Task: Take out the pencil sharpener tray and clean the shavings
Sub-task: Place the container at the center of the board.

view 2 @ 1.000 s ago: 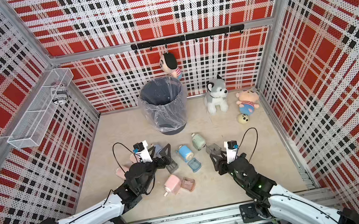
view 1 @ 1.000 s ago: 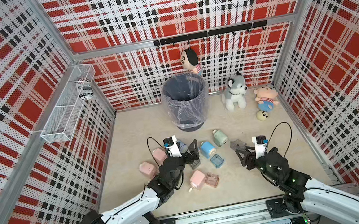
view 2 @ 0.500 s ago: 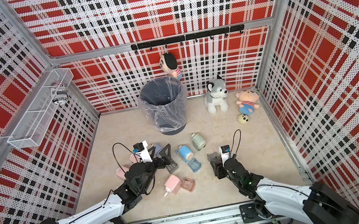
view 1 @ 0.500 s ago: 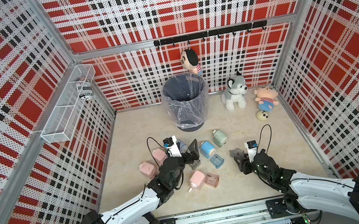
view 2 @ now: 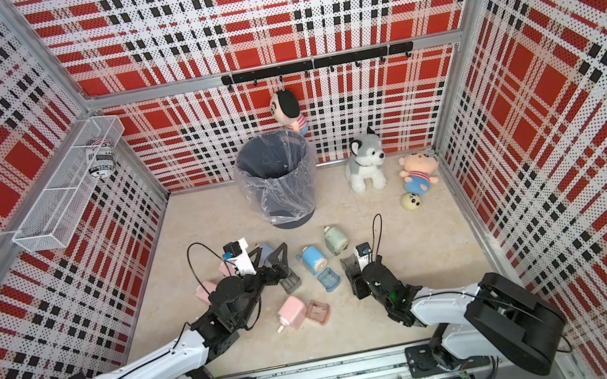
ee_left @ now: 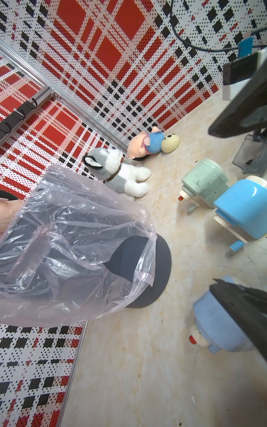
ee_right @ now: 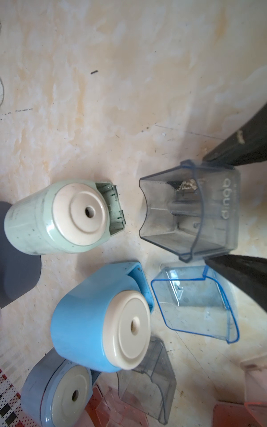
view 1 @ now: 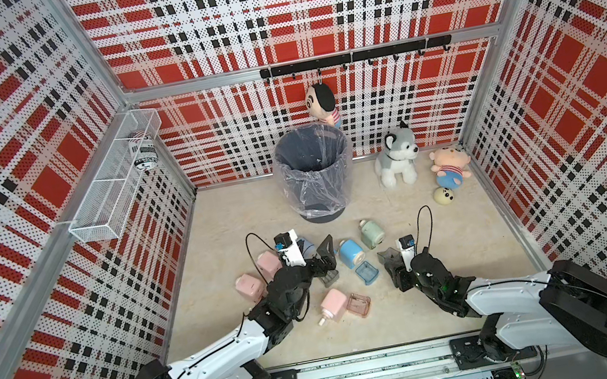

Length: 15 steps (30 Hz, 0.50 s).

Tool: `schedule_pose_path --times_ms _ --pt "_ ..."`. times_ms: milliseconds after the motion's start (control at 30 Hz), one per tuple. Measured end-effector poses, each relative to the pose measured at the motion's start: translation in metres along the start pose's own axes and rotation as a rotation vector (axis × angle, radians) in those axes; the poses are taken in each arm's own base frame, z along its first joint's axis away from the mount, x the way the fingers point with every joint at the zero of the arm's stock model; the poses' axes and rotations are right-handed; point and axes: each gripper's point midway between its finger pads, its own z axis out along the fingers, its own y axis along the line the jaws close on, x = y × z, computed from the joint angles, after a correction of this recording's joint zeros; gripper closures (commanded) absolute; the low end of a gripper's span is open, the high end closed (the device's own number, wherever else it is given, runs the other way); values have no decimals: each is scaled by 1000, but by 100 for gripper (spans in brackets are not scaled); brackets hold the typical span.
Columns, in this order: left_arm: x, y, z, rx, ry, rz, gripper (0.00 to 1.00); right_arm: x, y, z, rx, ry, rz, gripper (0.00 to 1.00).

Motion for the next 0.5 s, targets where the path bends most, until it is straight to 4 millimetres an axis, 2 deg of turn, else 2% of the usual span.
schedule_pose_path --times_ms 300,500 --pt "-1 0 0 1 -2 -1 2 3 -1 7 10 2 -23 37" --pt "-1 -1 0 2 -4 -2 2 16 -5 11 26 45 -36 33"
